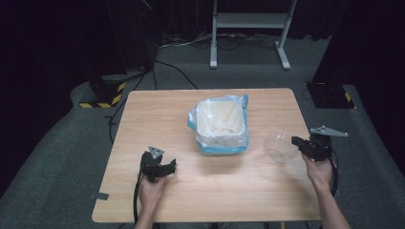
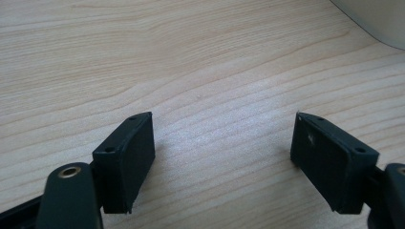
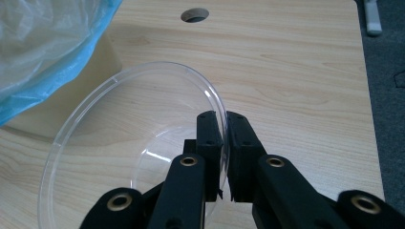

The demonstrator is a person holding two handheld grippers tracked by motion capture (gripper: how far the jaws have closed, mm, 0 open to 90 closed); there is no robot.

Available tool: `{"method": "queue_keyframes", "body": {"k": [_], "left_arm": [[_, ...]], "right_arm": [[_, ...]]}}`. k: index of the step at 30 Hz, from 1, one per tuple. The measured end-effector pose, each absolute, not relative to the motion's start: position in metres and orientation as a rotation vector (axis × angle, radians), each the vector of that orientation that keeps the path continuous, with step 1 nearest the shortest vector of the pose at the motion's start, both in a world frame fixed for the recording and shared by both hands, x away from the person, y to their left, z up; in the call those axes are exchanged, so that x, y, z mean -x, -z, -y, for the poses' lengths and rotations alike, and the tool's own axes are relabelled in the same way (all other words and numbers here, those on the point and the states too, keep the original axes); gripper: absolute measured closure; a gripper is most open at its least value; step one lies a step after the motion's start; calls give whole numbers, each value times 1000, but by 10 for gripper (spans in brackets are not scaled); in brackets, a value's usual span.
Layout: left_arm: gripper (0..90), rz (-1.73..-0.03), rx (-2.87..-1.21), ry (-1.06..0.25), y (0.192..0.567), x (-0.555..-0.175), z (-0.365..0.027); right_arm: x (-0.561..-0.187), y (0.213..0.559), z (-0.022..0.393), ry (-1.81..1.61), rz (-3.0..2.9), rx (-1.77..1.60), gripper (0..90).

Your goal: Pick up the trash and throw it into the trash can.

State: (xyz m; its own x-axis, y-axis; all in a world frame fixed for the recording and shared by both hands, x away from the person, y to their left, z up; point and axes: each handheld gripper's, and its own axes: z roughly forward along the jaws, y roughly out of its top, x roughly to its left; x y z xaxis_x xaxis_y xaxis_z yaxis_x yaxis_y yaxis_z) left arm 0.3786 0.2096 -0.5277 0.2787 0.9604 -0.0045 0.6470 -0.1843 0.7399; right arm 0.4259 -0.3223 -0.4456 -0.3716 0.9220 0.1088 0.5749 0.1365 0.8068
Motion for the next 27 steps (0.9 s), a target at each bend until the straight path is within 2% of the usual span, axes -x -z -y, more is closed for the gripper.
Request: {"method": "queue_keyframes", "body": {"k": [27], "left_arm": [[229,-1442,-1916,-632,528,-379,-210]], "right_arm": [[-415,414,310,-1153,-1983,-1366,852]]}}
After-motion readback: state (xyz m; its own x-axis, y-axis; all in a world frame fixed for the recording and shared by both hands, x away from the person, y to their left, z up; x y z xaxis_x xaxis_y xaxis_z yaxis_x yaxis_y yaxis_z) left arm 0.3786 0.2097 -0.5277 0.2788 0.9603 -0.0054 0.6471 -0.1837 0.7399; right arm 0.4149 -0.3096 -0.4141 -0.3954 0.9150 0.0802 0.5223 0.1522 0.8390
